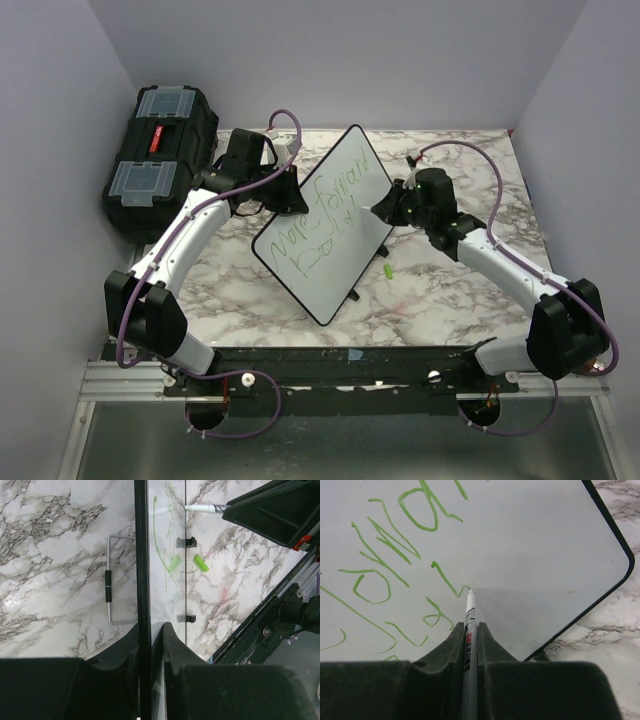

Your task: Write a sentence on the whiteboard

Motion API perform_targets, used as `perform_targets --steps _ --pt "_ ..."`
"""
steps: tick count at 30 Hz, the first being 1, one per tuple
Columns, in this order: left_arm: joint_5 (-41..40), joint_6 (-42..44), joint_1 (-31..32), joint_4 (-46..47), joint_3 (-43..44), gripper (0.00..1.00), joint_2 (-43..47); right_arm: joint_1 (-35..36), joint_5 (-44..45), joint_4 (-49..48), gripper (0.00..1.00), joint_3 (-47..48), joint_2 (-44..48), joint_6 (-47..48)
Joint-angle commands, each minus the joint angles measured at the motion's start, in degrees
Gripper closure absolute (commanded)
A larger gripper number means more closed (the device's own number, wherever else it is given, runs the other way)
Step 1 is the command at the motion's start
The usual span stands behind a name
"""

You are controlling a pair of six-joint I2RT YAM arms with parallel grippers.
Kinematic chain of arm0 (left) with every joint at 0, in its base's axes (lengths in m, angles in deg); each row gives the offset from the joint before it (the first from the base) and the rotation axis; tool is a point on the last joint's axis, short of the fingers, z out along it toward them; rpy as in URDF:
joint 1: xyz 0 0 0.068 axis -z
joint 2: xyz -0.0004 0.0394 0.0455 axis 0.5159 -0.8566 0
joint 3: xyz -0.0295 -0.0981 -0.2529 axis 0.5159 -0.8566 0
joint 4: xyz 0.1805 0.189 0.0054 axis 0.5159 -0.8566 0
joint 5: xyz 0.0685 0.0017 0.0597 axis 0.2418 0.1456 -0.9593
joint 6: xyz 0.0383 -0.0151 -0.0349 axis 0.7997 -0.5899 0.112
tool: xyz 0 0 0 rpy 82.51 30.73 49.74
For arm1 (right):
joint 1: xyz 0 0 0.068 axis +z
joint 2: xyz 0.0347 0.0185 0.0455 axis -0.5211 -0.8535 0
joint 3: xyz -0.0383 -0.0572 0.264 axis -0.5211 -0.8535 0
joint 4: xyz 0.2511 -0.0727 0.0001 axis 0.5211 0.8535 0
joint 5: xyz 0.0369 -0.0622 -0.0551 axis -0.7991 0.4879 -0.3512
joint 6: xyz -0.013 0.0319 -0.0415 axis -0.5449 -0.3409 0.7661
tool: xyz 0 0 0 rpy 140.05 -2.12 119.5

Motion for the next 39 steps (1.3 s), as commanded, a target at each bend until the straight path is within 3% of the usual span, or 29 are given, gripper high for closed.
perform_targets --steps 1,19,39 --pt "-4.75 7.89 2.47 -4.22 -2.13 1.00 -1.64 0.40 2.30 1.82 0.99 2.54 2.60 1.57" --pt "-4.86 7.89 2.47 -4.13 -2.28 1.00 -1.39 0.35 2.27 0.34 1.00 7.32 -3.86 1.99" --pt "-4.78 7.86 2.47 -4.22 -2.08 1.00 -1.45 0.34 -1.81 -1.70 0.99 0.00 -3.71 1.51"
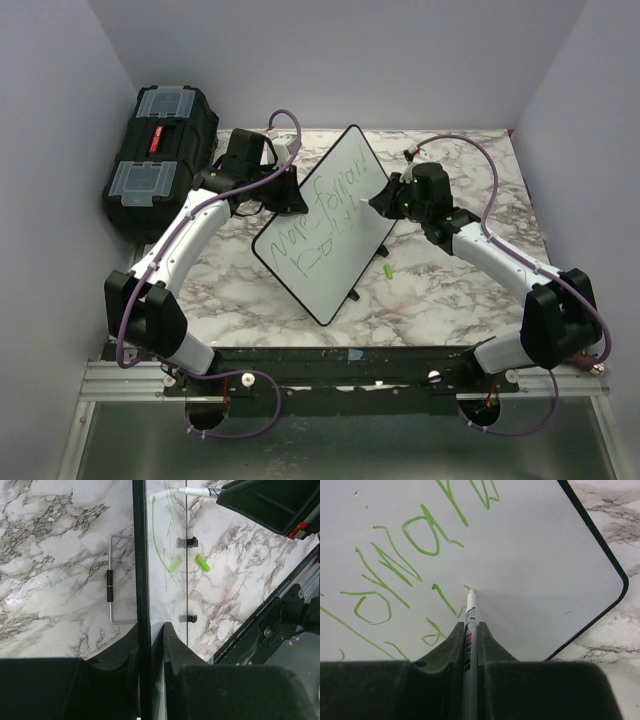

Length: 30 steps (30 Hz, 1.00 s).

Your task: Write a sentence on the whiteboard

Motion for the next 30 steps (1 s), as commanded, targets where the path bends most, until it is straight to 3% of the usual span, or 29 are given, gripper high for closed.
perform_targets --steps 1,9,30 --pt "-4.49 7.84 2.38 -4.09 -2.10 1.00 -1.45 0.47 -2.55 0.72 0.99 -3.33 -0.36 0.42" --pt "-4.44 7.82 2.43 -4.11 -2.02 1.00 -1.58 0.48 -0.57 1.04 0.99 -4.08 -0.11 0.66" --pt "-4.57 7.92 2.43 -4.17 -2.11 1.00 -1.44 0.48 2.64 3.27 0.99 5.93 -5.16 0.74"
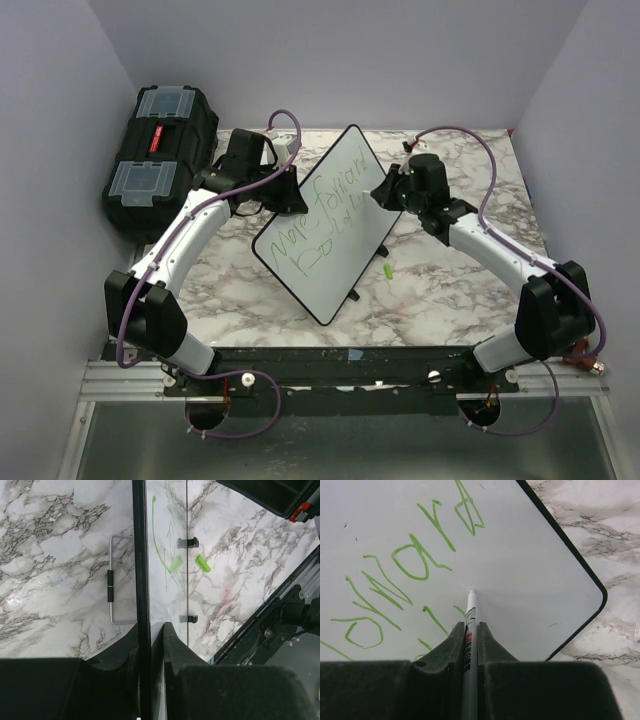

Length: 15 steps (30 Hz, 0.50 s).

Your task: Write a sentence on the whiteboard

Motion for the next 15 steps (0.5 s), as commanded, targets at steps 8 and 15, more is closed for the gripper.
perform_targets --steps 8,15 --pt "-4.32 7.99 2.43 -4.15 -2.19 1.00 -1.20 0.52 -2.24 0.71 0.99 1.98 -2.93 0.20" --pt "-4.34 7.99 2.43 -4.04 -2.11 1.00 -1.17 0.52 -3.14 0.56 0.99 -1.62 -1.50 0.16"
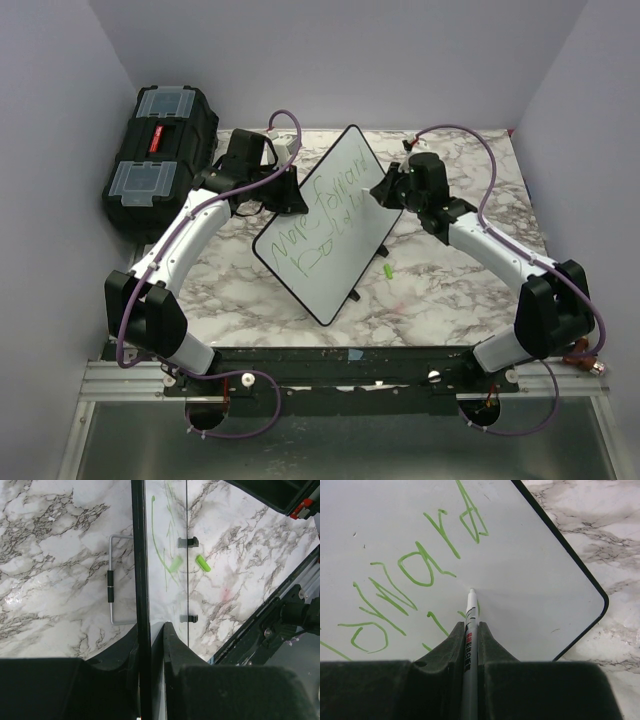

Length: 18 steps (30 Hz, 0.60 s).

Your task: Write a sentence on the whiteboard

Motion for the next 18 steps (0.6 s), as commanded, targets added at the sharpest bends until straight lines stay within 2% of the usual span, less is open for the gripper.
perform_targets --steps 1,18 --pt "-4.32 8.01 2.43 -4.08 -2.11 1.00 -1.03 0.54 -3.11 0.89 0.99 -3.61 -0.53 0.21" --pt "-4.32 7.91 2.43 -3.90 -2.54 1.00 -0.38 0.54 -5.00 0.65 0.99 -11.82 2.80 -0.47"
